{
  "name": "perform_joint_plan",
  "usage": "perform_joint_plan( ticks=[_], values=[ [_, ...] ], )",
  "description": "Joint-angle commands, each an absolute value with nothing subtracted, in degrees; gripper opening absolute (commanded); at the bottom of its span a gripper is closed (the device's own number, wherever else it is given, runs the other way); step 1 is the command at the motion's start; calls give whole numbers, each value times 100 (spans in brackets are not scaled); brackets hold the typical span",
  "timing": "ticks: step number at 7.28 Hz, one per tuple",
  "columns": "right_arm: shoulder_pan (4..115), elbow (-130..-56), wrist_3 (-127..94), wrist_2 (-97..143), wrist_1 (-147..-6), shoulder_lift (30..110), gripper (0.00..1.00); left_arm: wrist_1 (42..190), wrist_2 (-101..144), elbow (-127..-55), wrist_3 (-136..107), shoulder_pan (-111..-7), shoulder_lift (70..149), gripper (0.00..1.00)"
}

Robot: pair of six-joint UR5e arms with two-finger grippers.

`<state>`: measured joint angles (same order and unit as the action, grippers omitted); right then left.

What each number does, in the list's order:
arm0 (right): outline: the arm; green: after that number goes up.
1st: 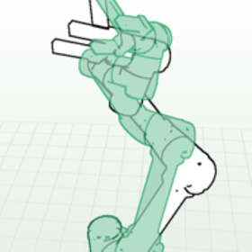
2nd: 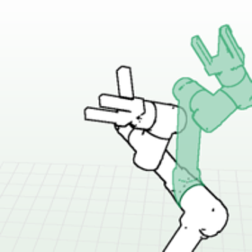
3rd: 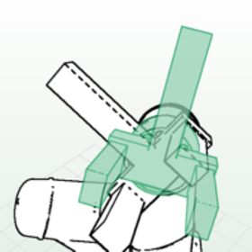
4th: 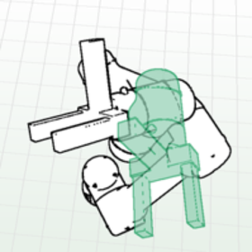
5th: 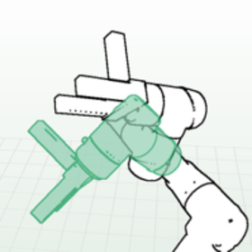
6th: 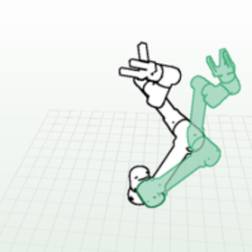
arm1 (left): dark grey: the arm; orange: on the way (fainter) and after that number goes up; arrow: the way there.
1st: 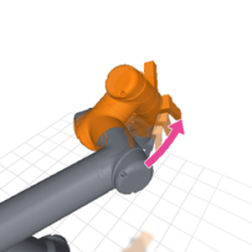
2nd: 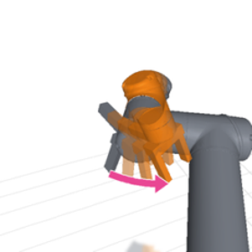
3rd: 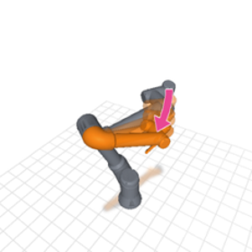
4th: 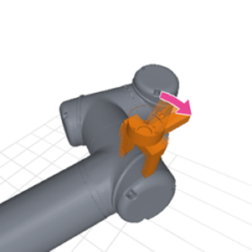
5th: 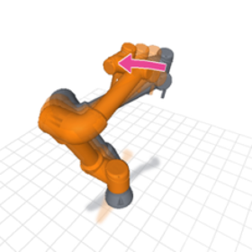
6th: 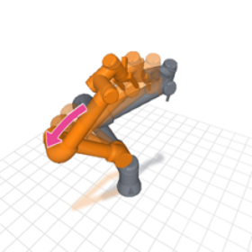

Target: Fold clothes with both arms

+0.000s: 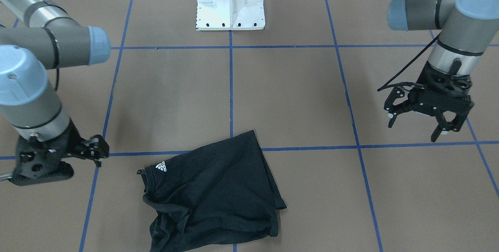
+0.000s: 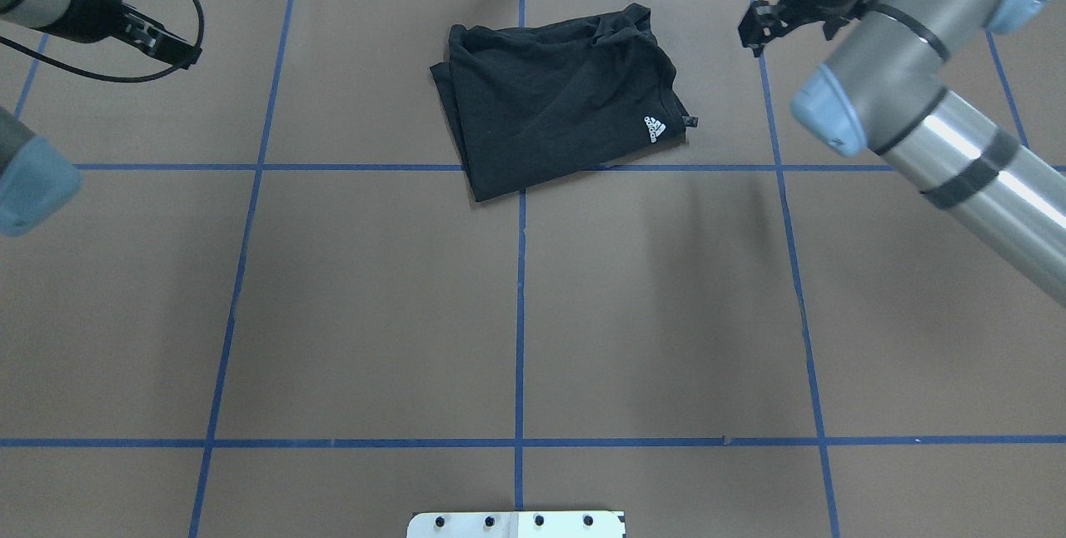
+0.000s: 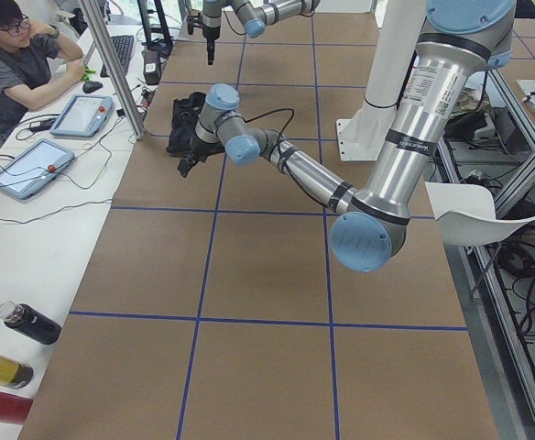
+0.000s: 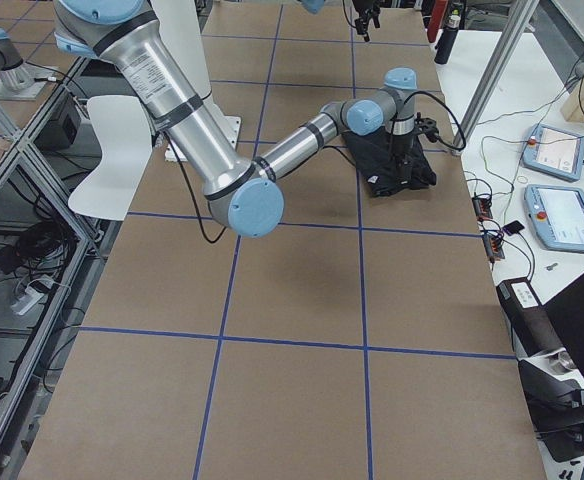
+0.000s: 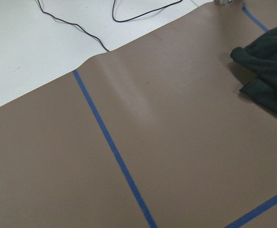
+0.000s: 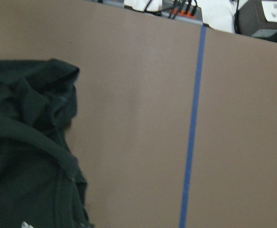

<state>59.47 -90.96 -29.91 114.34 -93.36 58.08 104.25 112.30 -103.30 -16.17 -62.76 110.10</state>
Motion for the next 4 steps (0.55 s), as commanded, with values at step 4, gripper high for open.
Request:
perform_joint_plan(
  ticks=[4],
  values=[
    [7861,-10520,-431,12769,-9360,8828,100,9466,11707,-9698,-897,-7714,10503,100]
  ],
)
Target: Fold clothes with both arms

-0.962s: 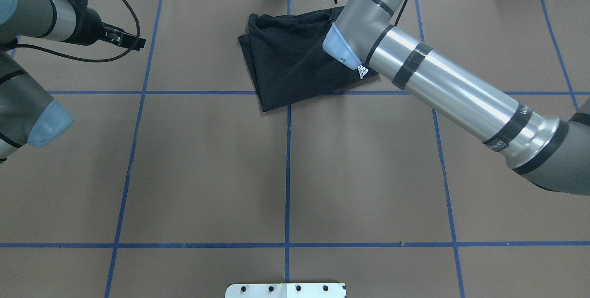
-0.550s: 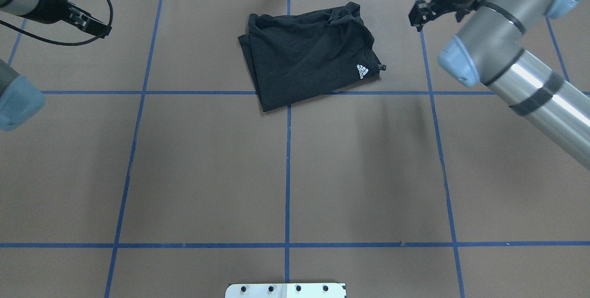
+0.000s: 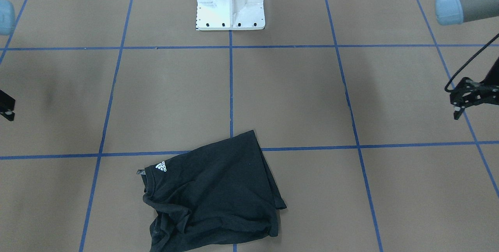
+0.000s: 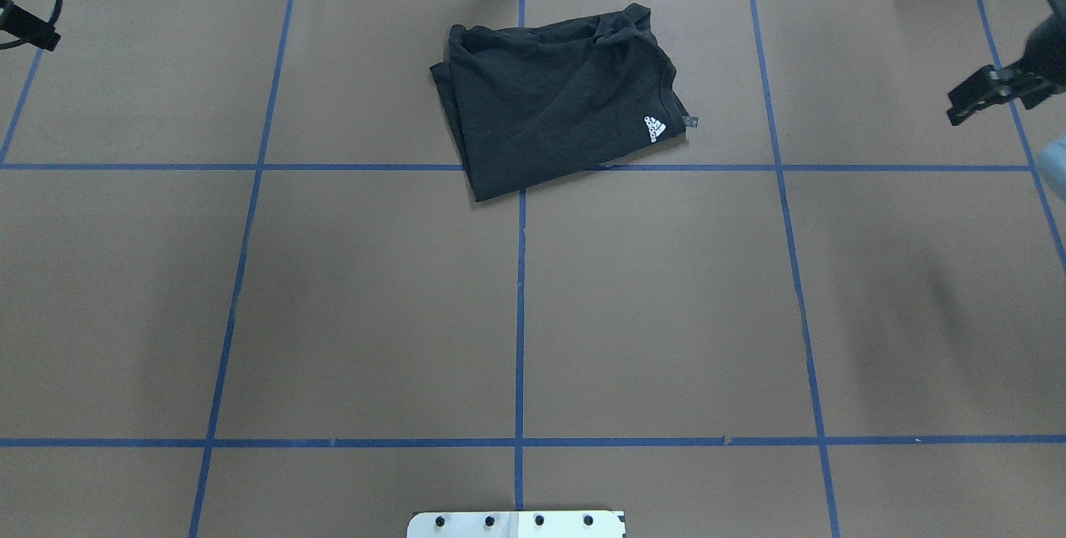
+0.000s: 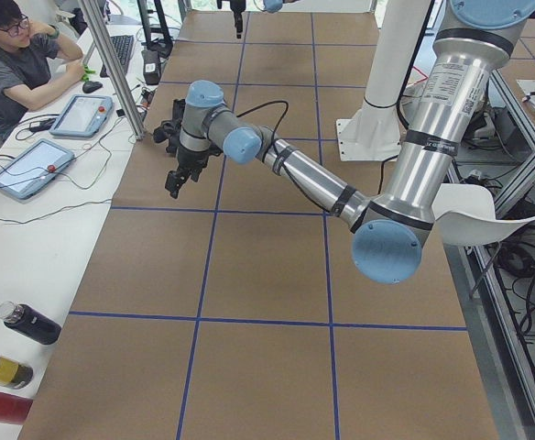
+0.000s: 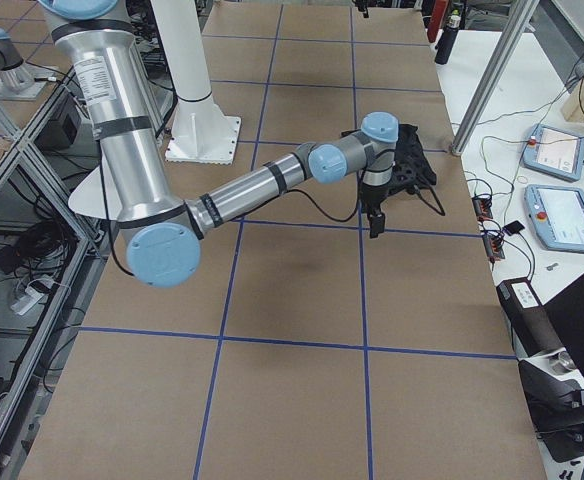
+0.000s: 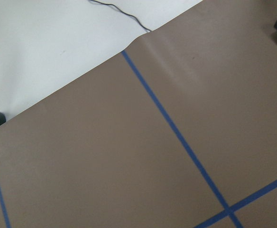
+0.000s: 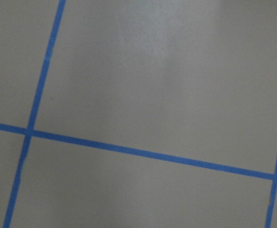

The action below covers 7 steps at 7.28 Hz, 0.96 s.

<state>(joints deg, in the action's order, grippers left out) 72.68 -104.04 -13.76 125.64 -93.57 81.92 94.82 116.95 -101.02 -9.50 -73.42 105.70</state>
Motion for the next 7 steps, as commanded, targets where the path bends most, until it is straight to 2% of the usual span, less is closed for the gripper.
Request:
perform_joint_plan(
  ticks=[1,3,5,7],
  values=[
    [8249,-10494,213,12805,-9352,9277,100,9466,11733,-9329,-461,-7995,10494,100],
    [8726,-10477,790,12806,-9308,10016,100,9483,12413,-9237,551,-8664,9962,100],
    [8780,-10450,782,12762,-9334,10160,100,9475,13251,-9246,580,-8859,9206,100],
    [8868,-10459,721,12797,-9308,10213,100,9422,13543,-9298,563,-8859,8913,100]
  ],
)
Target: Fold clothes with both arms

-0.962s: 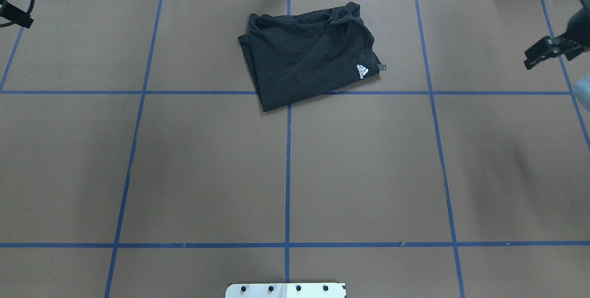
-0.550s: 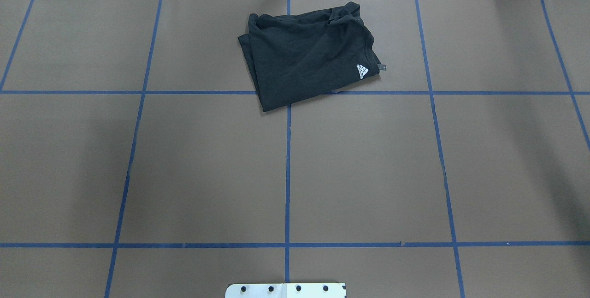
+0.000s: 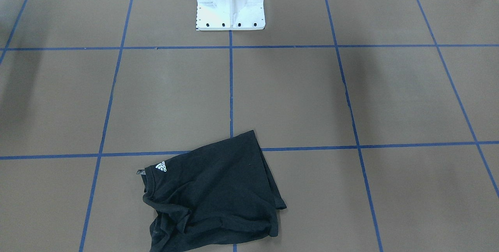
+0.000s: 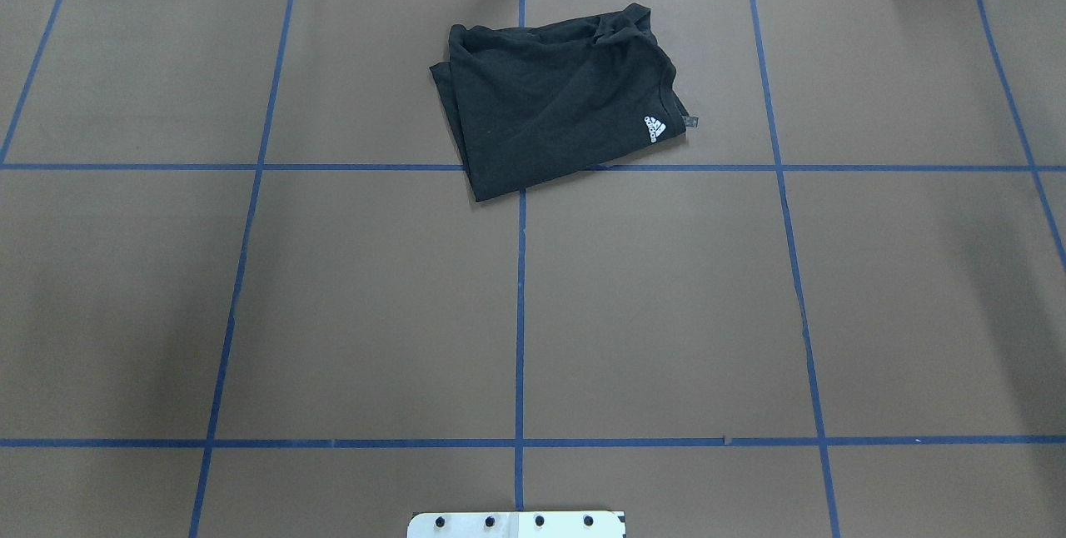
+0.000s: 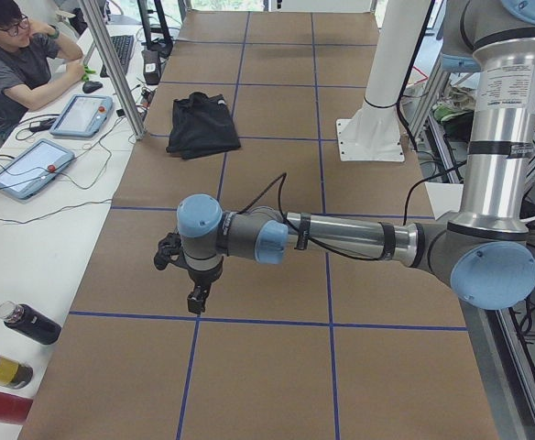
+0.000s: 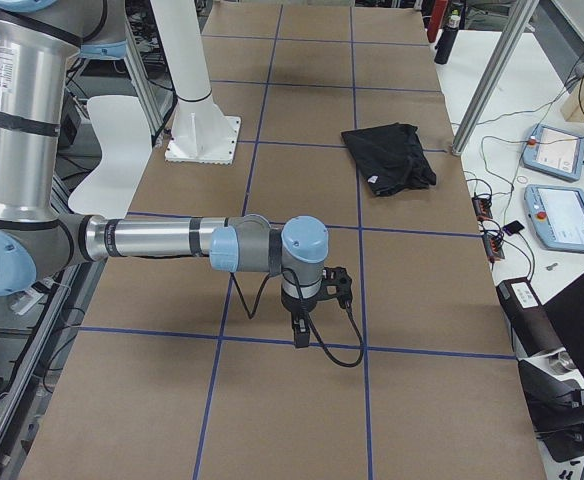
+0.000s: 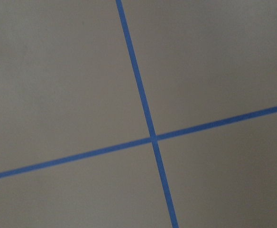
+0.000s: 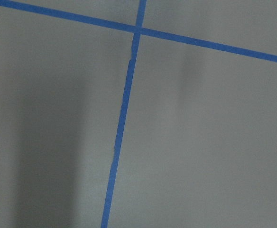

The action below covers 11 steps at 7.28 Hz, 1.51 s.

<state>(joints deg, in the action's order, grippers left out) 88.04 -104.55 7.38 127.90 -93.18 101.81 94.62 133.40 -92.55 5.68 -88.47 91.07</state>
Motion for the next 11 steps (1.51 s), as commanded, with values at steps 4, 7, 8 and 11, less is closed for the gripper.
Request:
perform_joint_plan(
  ticks=[4,7,8,11],
  values=[
    [8877,-10433,765,12683,-9290,10195,100,9140,13518,-9430,553,-8859,9000,100],
    [8868,-10677,581,13084,-9281,10362,100,9290,13509,-9457,536,-8842,8930,100],
    [8859,-10705,41,13322,-9246,10267,100,9299,13509,-9501,545,-8850,8860,100],
    [8868,-10696,-53,13456,-8886,10292,100,9299,13509,-9501,554,-8842,8851,100]
  ],
)
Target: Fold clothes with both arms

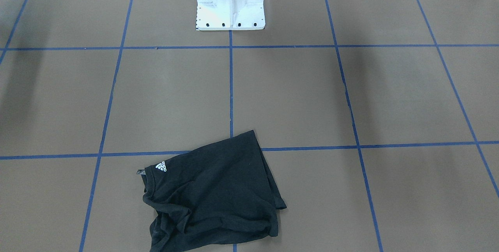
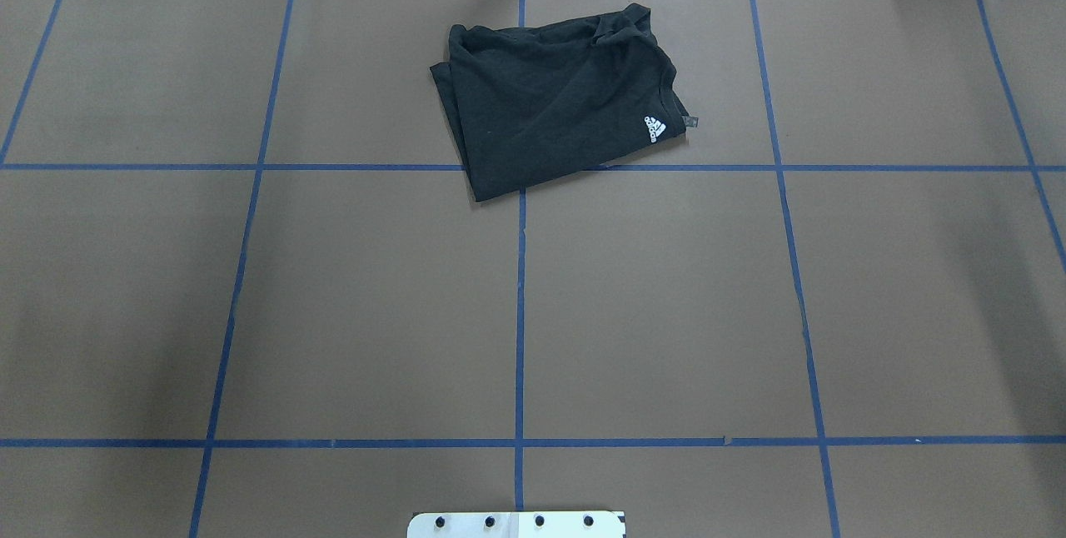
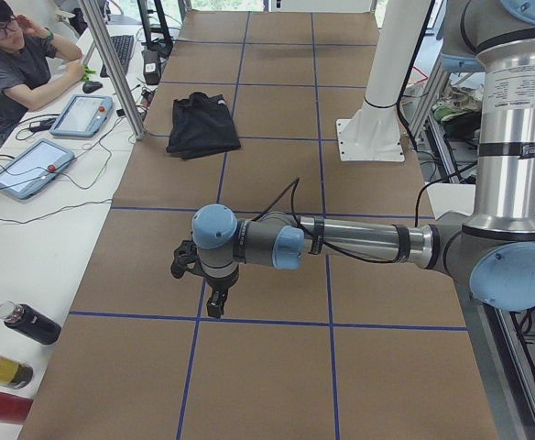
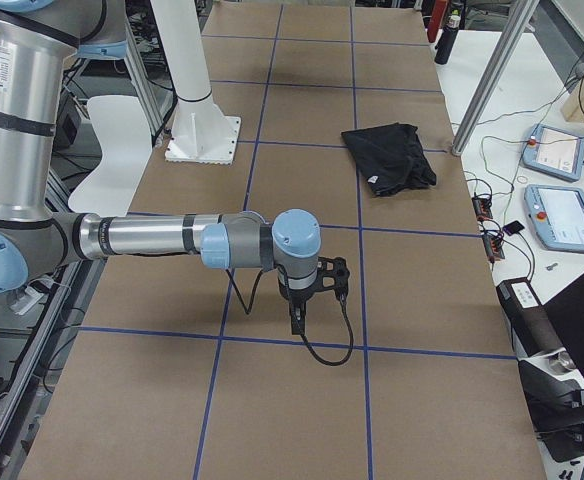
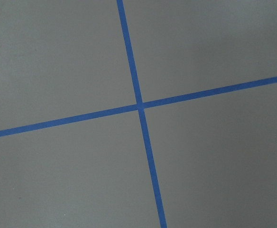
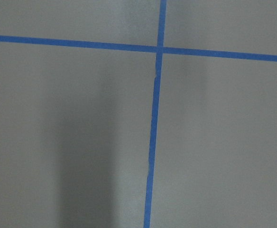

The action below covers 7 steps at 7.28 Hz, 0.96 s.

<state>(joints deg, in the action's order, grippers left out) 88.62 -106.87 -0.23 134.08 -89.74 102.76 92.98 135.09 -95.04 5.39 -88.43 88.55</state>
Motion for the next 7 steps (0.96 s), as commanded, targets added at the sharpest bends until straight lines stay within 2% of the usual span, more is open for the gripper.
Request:
perform_joint_plan(
  ticks=[1,7],
  values=[
    [8859,-10688,-18,13456,-8886,10318,100,9299,13509,-9492,554,-8842,8851,100],
    [8859,-10661,-18,13456,-8921,10327,100,9299,13509,-9229,554,-8824,8842,100]
  ],
)
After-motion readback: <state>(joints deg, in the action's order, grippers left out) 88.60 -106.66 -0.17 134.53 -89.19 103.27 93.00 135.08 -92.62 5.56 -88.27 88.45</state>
